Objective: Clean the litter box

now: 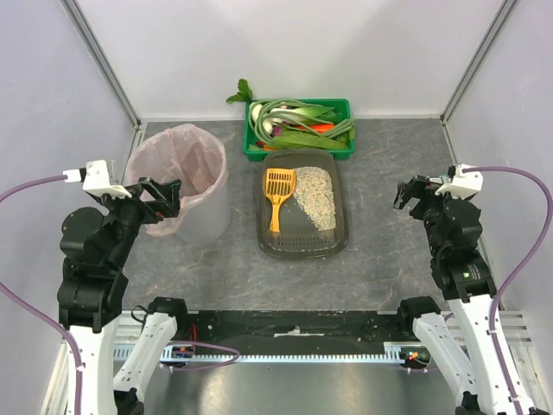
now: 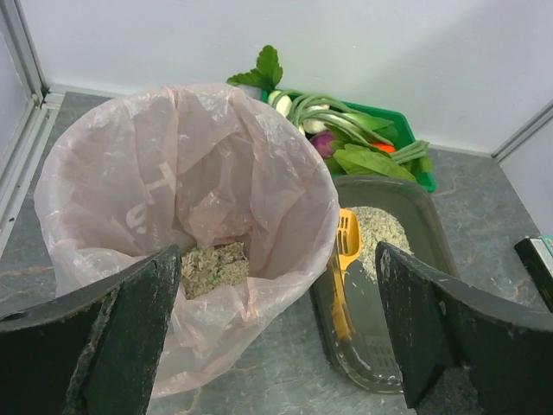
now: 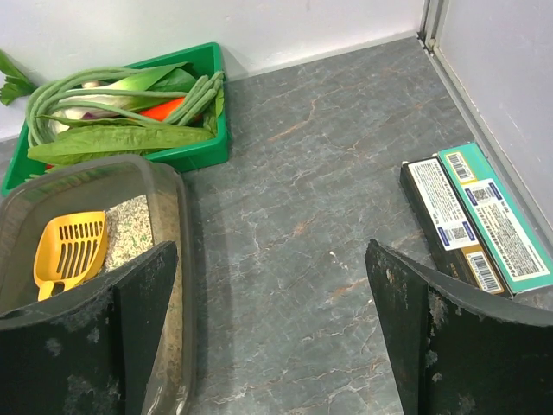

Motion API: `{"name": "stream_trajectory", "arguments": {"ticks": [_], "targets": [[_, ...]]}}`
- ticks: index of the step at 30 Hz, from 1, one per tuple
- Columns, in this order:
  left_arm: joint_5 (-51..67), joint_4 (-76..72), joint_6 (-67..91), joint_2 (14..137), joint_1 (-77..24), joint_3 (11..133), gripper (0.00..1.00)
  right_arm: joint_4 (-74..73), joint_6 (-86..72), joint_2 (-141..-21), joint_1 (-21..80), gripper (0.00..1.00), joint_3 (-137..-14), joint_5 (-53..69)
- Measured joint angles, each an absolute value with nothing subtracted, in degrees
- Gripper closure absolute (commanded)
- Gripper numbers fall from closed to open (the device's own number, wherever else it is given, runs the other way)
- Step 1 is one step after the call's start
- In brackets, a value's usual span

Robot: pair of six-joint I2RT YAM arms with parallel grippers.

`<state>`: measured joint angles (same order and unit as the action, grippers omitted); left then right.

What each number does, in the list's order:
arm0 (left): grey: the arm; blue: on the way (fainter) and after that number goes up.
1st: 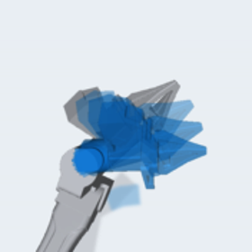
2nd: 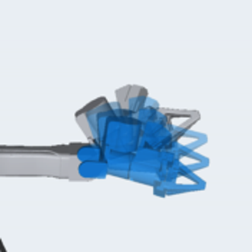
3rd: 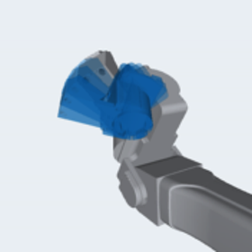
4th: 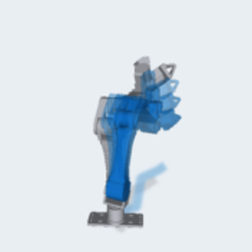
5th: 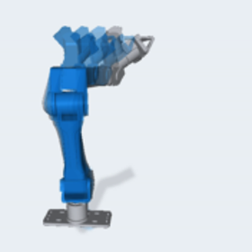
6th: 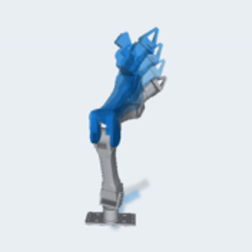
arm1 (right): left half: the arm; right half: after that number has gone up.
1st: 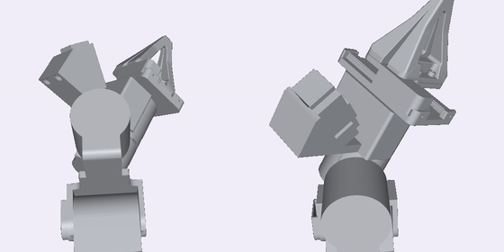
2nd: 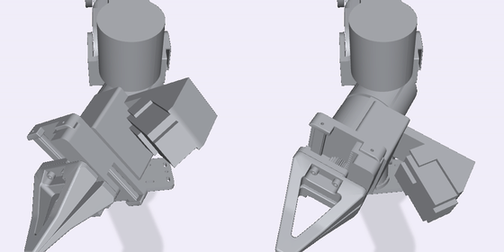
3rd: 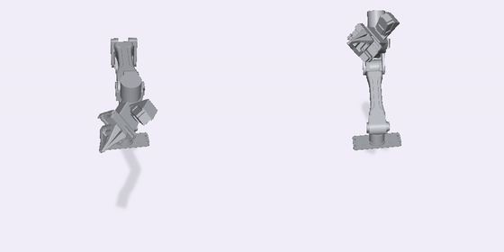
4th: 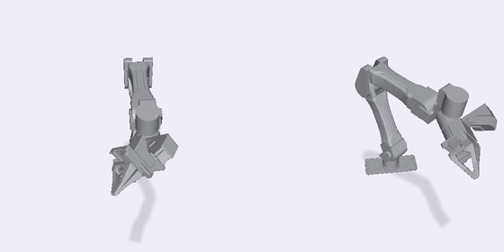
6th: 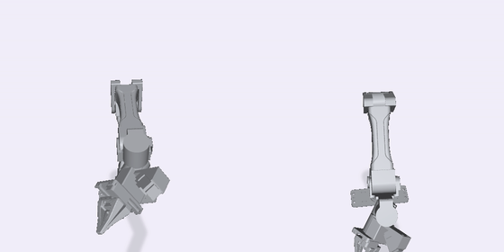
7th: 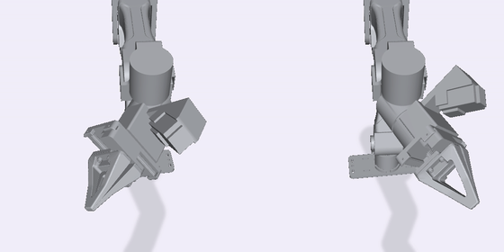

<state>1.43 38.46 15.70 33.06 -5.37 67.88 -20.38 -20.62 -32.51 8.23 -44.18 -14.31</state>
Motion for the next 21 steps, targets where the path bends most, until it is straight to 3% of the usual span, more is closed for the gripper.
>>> {"name": "stream_trajectory", "arguments": {"ticks": [11,18,21], "targets": [[6.0,35.0,17.5,36.7,-5.4,67.9,0.01,-19.6,-21.7,-35.1,8.2,0.02,-44.2,-11.4],[7.7,31.0,17.4,48.3,-5.9,72.2,0.01,-15.2,-25.2,-40.1,8.3,0.25,-45.6,-2.8],[5.5,28.8,17.4,51.0,-5.9,71.3,0.00,-14.0,-27.4,-45.9,9.8,0.27,-47.7,0.2]]}}
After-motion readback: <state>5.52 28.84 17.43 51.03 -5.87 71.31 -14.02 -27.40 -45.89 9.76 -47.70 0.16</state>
